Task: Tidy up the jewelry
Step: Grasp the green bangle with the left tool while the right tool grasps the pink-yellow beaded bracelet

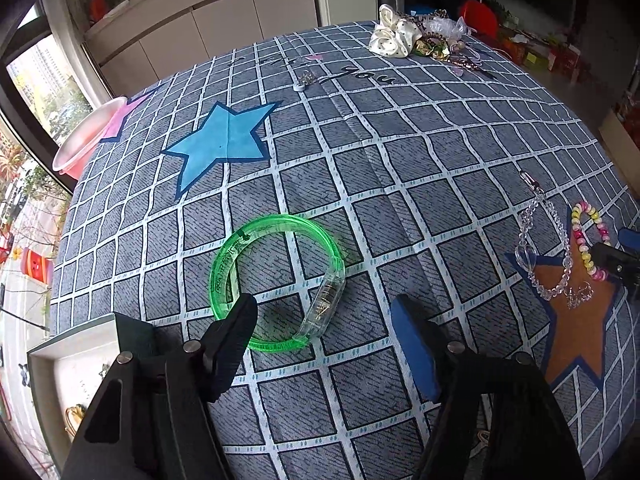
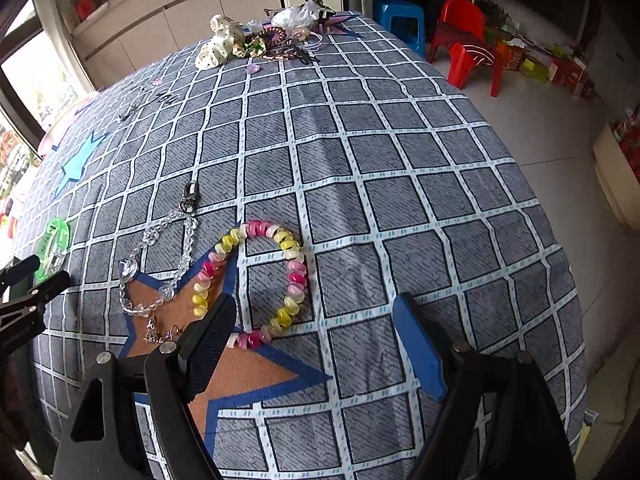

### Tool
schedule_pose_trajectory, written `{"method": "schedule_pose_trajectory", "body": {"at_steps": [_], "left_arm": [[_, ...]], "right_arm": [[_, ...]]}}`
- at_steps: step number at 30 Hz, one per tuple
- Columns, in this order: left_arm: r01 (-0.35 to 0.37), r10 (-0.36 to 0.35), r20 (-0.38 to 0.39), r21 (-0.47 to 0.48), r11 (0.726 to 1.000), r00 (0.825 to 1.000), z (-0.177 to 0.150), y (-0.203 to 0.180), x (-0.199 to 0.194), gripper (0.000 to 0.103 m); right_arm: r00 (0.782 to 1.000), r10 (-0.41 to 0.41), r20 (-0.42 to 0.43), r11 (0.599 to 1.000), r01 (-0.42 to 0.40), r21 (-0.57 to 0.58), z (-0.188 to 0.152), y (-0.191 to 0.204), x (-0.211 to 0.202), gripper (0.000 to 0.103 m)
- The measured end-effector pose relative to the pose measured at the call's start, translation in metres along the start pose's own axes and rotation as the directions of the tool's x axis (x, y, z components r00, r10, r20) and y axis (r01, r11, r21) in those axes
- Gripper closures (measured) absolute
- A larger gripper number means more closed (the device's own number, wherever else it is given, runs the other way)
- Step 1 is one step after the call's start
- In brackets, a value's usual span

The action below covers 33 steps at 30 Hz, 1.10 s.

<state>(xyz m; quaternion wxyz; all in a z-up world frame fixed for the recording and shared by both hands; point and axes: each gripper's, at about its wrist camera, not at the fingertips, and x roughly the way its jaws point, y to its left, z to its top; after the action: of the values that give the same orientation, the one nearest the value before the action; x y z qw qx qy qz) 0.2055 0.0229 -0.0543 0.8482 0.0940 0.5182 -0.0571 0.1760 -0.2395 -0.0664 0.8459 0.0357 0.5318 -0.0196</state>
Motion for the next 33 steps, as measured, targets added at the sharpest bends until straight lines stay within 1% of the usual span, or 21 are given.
{"method": "schedule_pose_trajectory", "body": {"at_steps": [1, 3, 4, 5, 6, 8, 9, 10, 11, 12, 13, 14, 18, 25, 28, 31, 33], "left_arm": [[0.002, -0.002, 0.000, 0.001, 1.000, 1.000, 0.001, 0.000, 0.000, 0.026], [0.013, -0.013, 0.000, -0.002, 1.000, 1.000, 0.001, 0.001, 0.001, 0.026], [0.030, -0.030, -0.001, -0.005, 1.000, 1.000, 0.002, 0.002, 0.002, 0.030], [0.053, -0.053, -0.004, -0.011, 0.999, 0.999, 0.002, 0.002, 0.002, 0.036], [0.067, -0.068, -0.008, -0.016, 0.998, 0.998, 0.002, 0.003, 0.002, 0.038], [0.077, -0.077, -0.010, -0.015, 0.997, 0.997, 0.003, 0.002, 0.002, 0.044], [0.082, -0.082, -0.007, -0.014, 0.997, 0.997, 0.003, 0.001, 0.002, 0.048], [0.083, -0.083, -0.005, -0.012, 0.996, 0.997, 0.003, 0.000, 0.001, 0.058], [0.084, -0.084, -0.006, -0.010, 0.996, 0.996, 0.003, -0.001, 0.000, 0.068], [0.084, -0.084, -0.007, -0.006, 0.996, 0.996, 0.003, -0.002, -0.001, 0.073], [0.081, -0.081, -0.010, -0.003, 0.997, 0.997, 0.003, -0.003, -0.001, 0.083], [0.083, -0.083, -0.009, -0.003, 0.997, 0.997, 0.003, -0.004, -0.002, 0.086], [0.092, -0.092, 0.019, -0.014, 0.996, 0.996, -0.001, -0.002, -0.016, 0.086], [0.067, -0.067, 0.106, 0.001, 0.998, 0.992, -0.009, -0.004, -0.057, 0.086], [0.069, -0.068, 0.135, 0.002, 0.998, 0.989, -0.015, -0.003, -0.076, 0.086], [0.050, -0.050, 0.157, 0.005, 0.999, 0.986, -0.023, 0.000, -0.092, 0.086], [0.051, -0.050, 0.169, -0.002, 0.999, 0.984, -0.031, 0.004, -0.102, 0.086]], "right_arm": [[1.000, -0.023, 0.002, 0.999, 0.023, -0.023, 0.001, 0.004, 0.002, 0.022], [1.000, -0.018, 0.015, 0.999, 0.019, -0.042, 0.003, 0.009, 0.002, 0.025], [1.000, -0.018, 0.015, 0.999, 0.019, -0.044, 0.004, 0.010, 0.002, 0.026], [1.000, -0.014, 0.016, 0.999, 0.014, -0.048, 0.004, 0.011, 0.002, 0.030], [1.000, -0.011, 0.017, 0.998, 0.012, -0.056, 0.005, 0.013, 0.001, 0.033], [1.000, -0.003, 0.018, 0.997, 0.005, -0.075, 0.004, 0.018, -0.001, 0.045], [1.000, 0.000, 0.018, 0.997, 0.001, -0.083, 0.004, 0.020, -0.001, 0.048], [1.000, 0.000, 0.019, 0.996, 0.001, -0.088, 0.003, 0.023, -0.003, 0.058], [1.000, -0.004, 0.021, 0.996, 0.006, -0.092, 0.003, 0.025, -0.004, 0.078], [1.000, -0.003, 0.018, 0.995, 0.005, -0.095, 0.003, 0.027, -0.004, 0.089], [1.000, -0.006, 0.018, 0.996, 0.008, -0.093, 0.002, 0.028, -0.004, 0.093], [1.000, -0.008, 0.020, 0.996, 0.010, -0.093, 0.001, 0.029, -0.005, 0.093], [0.999, 0.022, 0.039, 0.997, -0.019, -0.079, -0.005, 0.027, -0.015, 0.093], [0.994, 0.058, 0.094, 0.995, -0.050, -0.084, -0.010, 0.025, -0.046, 0.093], [0.991, 0.085, 0.107, 0.994, -0.077, -0.078, -0.011, 0.025, -0.059, 0.093], [0.987, 0.111, 0.119, 0.992, -0.102, -0.080, -0.013, 0.029, -0.071, 0.093], [0.984, 0.128, 0.127, 0.989, -0.117, -0.090, -0.014, 0.034, -0.079, 0.093]]}}
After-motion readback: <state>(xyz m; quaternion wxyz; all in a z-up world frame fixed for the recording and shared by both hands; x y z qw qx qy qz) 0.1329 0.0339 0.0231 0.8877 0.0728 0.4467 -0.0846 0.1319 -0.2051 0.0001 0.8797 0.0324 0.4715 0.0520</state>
